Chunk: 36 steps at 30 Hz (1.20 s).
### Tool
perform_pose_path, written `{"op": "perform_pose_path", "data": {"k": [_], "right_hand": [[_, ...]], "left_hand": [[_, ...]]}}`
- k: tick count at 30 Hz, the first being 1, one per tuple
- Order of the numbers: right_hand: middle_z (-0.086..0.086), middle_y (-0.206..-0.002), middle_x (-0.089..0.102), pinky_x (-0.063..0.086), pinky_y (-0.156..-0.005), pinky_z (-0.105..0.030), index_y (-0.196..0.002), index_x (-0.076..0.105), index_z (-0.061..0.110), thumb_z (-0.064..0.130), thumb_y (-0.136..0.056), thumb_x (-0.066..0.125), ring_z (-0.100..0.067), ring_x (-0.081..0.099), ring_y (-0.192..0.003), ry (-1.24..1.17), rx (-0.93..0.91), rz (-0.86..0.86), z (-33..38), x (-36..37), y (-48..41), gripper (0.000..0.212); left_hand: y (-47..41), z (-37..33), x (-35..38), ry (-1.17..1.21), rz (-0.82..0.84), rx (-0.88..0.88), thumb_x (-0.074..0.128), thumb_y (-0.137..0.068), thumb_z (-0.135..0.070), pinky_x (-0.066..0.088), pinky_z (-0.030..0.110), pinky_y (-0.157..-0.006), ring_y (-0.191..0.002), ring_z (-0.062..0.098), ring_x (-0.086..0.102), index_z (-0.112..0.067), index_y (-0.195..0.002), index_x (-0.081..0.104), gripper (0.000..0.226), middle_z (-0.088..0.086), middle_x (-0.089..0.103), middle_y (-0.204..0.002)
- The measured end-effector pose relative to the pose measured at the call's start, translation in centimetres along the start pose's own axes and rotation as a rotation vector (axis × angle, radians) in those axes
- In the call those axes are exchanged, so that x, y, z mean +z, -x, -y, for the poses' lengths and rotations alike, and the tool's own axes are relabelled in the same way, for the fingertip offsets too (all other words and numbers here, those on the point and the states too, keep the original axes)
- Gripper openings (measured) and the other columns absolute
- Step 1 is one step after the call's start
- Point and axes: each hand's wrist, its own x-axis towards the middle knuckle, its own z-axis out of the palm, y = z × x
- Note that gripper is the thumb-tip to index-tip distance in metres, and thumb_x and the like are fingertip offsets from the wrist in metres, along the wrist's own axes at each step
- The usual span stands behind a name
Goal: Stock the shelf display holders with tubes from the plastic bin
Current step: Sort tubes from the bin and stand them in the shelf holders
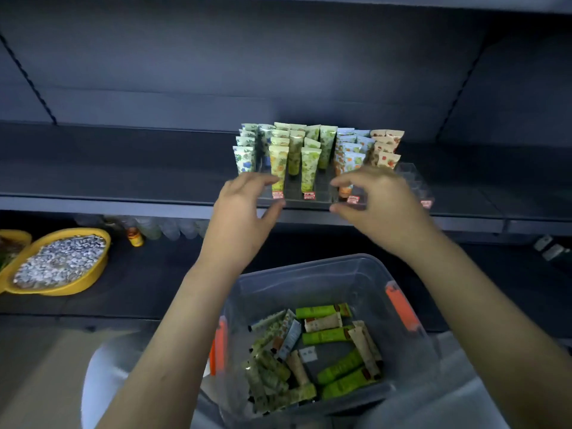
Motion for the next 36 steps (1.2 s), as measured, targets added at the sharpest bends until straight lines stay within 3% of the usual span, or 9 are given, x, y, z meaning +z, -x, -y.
{"op": "perform_pose_path", "data": {"k": [5,10,16,18,21,25,29,33,36], "right_hand": [[0.005,-0.114,0.062,0.038,-0.094,-0.024,-0.115,0.065,0.022,0.025,-0.082,0.071,-0.015,0.05,-0.113,-0.107,0.165,0.112,-3.7,4.5,5.7,0.033],[0.004,-0.117,0.063,0.044,-0.094,-0.026,-0.115,0.065,0.02,0.023,-0.084,0.07,-0.013,0.056,-0.111,-0.209,0.338,0.252,-6.9,10.0,10.6,0.032],[0.0,-0.111,0.069,0.045,-0.082,-0.024,-0.11,0.069,0.016,0.021,-0.082,0.071,-0.019,0.063,-0.102,-0.294,0.571,0.351,-9.8,15.5,14.7,0.028],[-0.002,-0.112,0.069,0.038,-0.074,-0.017,-0.111,0.068,0.014,0.02,-0.083,0.07,-0.02,0.063,-0.103,-0.275,0.635,0.36,-10.8,16.9,15.6,0.028],[-0.003,-0.111,0.069,0.035,-0.069,-0.017,-0.11,0.068,0.013,0.02,-0.084,0.068,-0.022,0.063,-0.103,-0.253,0.703,0.374,-12.1,18.5,15.9,0.027],[-0.007,-0.109,0.069,0.045,-0.086,-0.028,-0.11,0.067,0.011,0.016,-0.083,0.069,-0.024,0.063,-0.105,-0.323,0.764,0.363,-13.3,20.1,15.2,0.027],[-0.008,-0.111,0.068,0.039,-0.084,-0.021,-0.113,0.065,0.008,0.016,-0.083,0.07,-0.022,0.061,-0.107,-0.392,0.822,0.397,-14.5,21.6,14.3,0.03],[-0.009,-0.114,0.067,0.04,-0.086,-0.022,-0.115,0.064,0.007,0.017,-0.084,0.069,-0.021,0.06,-0.108,-0.426,0.862,0.401,-15.9,23.1,13.2,0.032],[-0.009,-0.116,0.066,0.043,-0.089,-0.026,-0.118,0.062,0.007,0.016,-0.086,0.067,-0.021,0.059,-0.108,-0.45,0.886,0.426,-16.7,24.3,12.6,0.034]], "left_hand": [[4.9,2.0,4.7,0.019,0.158,-0.074,0.069,-0.084,-0.021,0.044,0.032,-0.094,-0.109,0.024,0.054,-0.014,-0.116,0.063,0.033,0.003,0.061,-0.115],[10.6,4.8,9.1,0.024,0.397,-0.23,0.065,-0.083,-0.031,0.045,0.032,-0.093,-0.108,0.022,0.056,-0.015,-0.114,0.064,0.034,0.002,0.063,-0.114],[16.3,7.1,12.4,0.102,0.542,-0.546,0.069,-0.085,-0.02,0.039,0.017,-0.086,-0.108,0.017,0.058,-0.016,-0.109,0.067,0.025,0.0,0.064,-0.113],[17.6,7.7,13.0,0.197,0.513,-0.692,0.07,-0.085,-0.02,0.044,0.025,-0.091,-0.105,0.018,0.061,-0.024,-0.095,0.067,0.011,-0.003,0.066,-0.103],[18.6,8.5,13.6,0.304,0.409,-0.856,0.072,-0.082,-0.015,0.048,0.032,-0.091,-0.093,0.018,0.063,-0.032,-0.076,0.061,0.021,-0.009,0.065,-0.088],[18.9,9.9,14.9,0.35,0.344,-1.016,0.071,-0.082,-0.013,0.046,0.034,-0.097,-0.1,0.022,0.059,-0.012,-0.097,0.066,0.015,0.002,0.064,-0.1],[18.4,11.7,16.3,0.312,0.339,-1.124,0.068,-0.085,-0.024,0.042,0.035,-0.102,-0.11,0.018,0.053,-0.014,-0.118,0.059,0.036,-0.001,0.057,-0.119],[17.9,12.9,17.9,0.26,0.35,-1.141,0.066,-0.087,-0.025,0.045,0.036,-0.097,-0.109,0.022,0.054,-0.016,-0.124,0.056,0.039,0.001,0.055,-0.12],[17.3,13.5,19.0,0.241,0.318,-1.079,0.063,-0.09,-0.02,0.039,0.022,-0.09,-0.109,0.011,0.048,-0.015,-0.122,0.057,0.033,-0.005,0.051,-0.119]]}}
